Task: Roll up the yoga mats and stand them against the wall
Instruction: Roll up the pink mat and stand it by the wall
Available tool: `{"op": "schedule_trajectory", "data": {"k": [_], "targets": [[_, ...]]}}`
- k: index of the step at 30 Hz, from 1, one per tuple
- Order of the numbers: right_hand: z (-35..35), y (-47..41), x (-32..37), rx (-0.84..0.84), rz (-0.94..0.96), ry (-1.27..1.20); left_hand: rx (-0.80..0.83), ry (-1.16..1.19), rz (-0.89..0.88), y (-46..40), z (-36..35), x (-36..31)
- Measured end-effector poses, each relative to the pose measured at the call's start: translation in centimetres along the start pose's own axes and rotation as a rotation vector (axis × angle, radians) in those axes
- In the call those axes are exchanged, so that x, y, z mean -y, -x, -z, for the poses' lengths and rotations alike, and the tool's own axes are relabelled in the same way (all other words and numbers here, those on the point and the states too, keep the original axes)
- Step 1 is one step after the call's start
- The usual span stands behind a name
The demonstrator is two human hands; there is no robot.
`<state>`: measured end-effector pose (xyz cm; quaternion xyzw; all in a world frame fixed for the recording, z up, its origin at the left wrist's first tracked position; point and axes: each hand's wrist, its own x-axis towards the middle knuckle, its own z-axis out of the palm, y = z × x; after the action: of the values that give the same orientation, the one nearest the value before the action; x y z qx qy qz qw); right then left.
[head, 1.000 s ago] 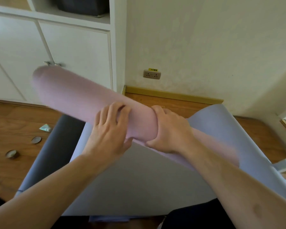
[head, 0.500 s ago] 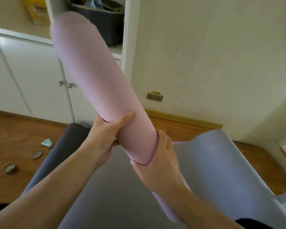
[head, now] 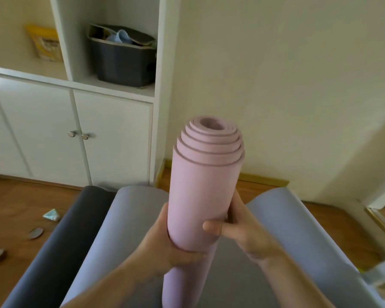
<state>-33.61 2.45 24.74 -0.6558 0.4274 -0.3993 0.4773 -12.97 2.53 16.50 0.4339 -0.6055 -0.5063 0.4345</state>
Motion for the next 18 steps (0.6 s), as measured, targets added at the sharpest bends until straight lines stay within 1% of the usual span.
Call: {"op": "schedule_trajectory", "data": {"k": [3, 5, 7, 10, 12, 13, 15, 18], "targets": [[1.3, 0.7, -0.2, 0.026, -0.060, 0.136, 0.068, -0.074, 0.059, 0.1, -0.6, 0.9], [1.9, 1.2, -0.4, -0.034, -0.061, 0.196, 0.104, -0.136, 0.075, 0.0, -0.6, 0.8], [2.2, 1.6, -0.7, -0.100, -0.042, 0.242, 0.144, -0.172, 0.074, -0.2, -0.5, -0.8], [2.7, 1.8, -1.0, -0.143, -0.024, 0.248, 0.207, -0.074, -0.031, -0.6, 0.3, -6.4], [2.8, 1.9, -0.7, -0.140, -0.013, 0.261, 0.180, 0.028, -0.118, -1.1, 1.1, -11.5], [2.9, 2.0, -0.4, -0.145, -0.004, 0.280, 0.148, 0.039, -0.146, -1.5, 1.3, -14.1], [2.9, 2.2, 0.2, -0.150, 0.019, 0.298, 0.085, -0.051, -0.189, -2.2, 0.9, -18.0], [3.6, 2.3, 0.7, -0.186, 0.053, 0.311, 0.040, -0.340, -0.236, -2.8, -1.0, -19.9]]}}
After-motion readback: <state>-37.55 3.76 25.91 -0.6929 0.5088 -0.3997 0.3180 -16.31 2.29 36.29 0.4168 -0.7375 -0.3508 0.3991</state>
